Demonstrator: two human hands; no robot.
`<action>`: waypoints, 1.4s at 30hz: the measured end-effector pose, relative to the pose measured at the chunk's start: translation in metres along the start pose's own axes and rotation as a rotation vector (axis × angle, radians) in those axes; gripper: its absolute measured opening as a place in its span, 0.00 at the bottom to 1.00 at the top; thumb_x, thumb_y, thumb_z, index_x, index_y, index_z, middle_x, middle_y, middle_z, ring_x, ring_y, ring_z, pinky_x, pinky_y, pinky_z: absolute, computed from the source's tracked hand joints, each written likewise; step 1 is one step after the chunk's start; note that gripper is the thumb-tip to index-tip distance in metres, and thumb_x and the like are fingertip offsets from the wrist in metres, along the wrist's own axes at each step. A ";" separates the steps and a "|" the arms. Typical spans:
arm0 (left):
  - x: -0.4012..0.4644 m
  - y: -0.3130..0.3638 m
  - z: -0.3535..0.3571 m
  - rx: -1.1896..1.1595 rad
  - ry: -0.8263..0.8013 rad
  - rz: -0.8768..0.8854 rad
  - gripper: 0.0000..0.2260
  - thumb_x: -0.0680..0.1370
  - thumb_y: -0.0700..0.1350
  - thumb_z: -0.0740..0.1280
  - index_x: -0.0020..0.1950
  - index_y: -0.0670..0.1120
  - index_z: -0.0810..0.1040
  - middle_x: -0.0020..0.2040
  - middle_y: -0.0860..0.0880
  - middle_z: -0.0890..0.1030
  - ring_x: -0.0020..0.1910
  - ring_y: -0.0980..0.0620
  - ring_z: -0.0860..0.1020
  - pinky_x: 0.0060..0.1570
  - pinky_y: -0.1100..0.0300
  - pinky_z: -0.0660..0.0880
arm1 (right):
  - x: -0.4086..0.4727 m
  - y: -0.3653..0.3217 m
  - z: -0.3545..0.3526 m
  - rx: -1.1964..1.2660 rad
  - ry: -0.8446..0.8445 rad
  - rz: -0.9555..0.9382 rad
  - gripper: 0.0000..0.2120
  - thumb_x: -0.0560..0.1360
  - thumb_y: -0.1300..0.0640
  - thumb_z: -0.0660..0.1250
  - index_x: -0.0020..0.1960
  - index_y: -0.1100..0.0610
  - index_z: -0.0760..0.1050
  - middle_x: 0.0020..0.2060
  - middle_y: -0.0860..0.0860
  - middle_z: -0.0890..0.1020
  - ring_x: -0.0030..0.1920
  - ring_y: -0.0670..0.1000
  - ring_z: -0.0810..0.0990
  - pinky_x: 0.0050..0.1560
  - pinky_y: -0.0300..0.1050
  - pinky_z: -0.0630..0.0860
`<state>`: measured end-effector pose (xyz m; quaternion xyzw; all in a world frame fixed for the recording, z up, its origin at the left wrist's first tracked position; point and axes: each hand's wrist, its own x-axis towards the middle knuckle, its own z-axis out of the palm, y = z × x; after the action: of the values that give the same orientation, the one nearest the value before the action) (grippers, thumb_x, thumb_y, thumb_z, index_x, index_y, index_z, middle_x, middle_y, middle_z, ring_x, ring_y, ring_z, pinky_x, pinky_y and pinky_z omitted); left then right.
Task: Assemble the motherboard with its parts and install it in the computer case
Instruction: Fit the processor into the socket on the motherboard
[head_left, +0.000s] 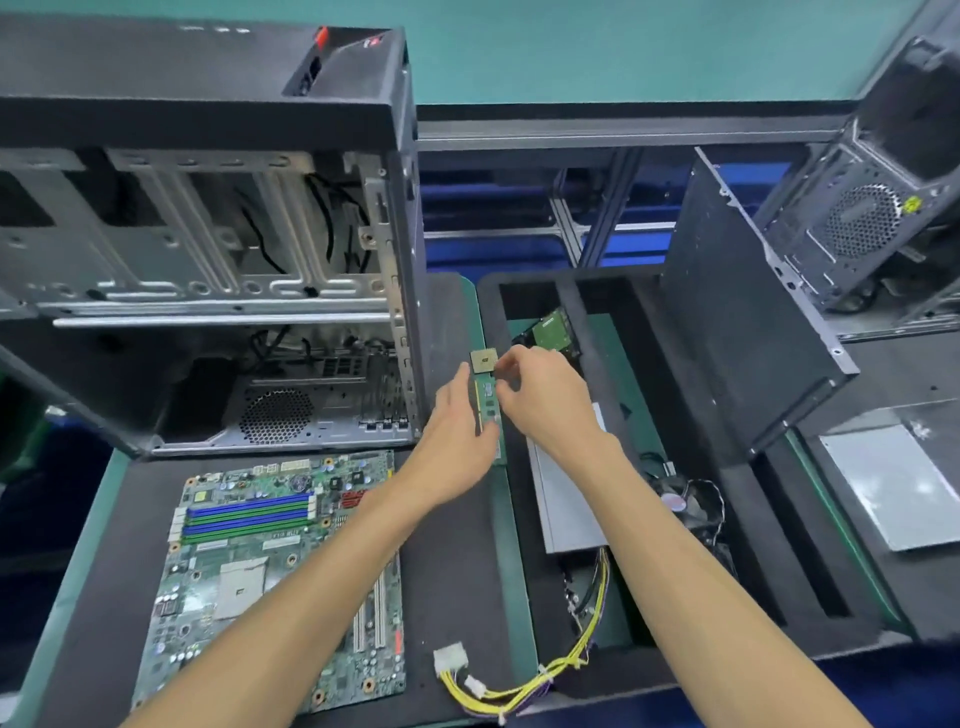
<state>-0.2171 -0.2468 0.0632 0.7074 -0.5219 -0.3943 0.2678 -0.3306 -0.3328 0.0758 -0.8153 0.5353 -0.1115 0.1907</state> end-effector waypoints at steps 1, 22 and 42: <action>0.006 0.001 0.001 0.020 -0.003 -0.014 0.34 0.84 0.47 0.59 0.82 0.48 0.41 0.82 0.49 0.47 0.79 0.49 0.55 0.67 0.63 0.54 | 0.010 0.002 0.001 -0.013 -0.039 -0.001 0.13 0.78 0.55 0.66 0.63 0.54 0.78 0.55 0.51 0.83 0.57 0.55 0.78 0.56 0.52 0.77; 0.057 -0.007 0.017 0.007 0.045 -0.198 0.33 0.83 0.43 0.59 0.82 0.45 0.43 0.81 0.50 0.47 0.80 0.49 0.51 0.77 0.53 0.54 | 0.120 0.014 0.055 -0.174 -0.355 0.063 0.18 0.79 0.60 0.65 0.67 0.62 0.66 0.64 0.63 0.70 0.63 0.66 0.74 0.60 0.58 0.75; 0.006 0.003 0.016 -0.310 0.186 -0.156 0.09 0.82 0.42 0.58 0.59 0.50 0.74 0.52 0.51 0.80 0.51 0.54 0.79 0.50 0.60 0.76 | -0.019 0.001 -0.007 0.468 0.122 -0.094 0.13 0.74 0.70 0.66 0.44 0.53 0.68 0.43 0.50 0.74 0.40 0.44 0.70 0.40 0.40 0.67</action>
<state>-0.2312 -0.2525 0.0552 0.7294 -0.3713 -0.4227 0.3892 -0.3418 -0.3168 0.0817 -0.7646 0.4669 -0.2903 0.3363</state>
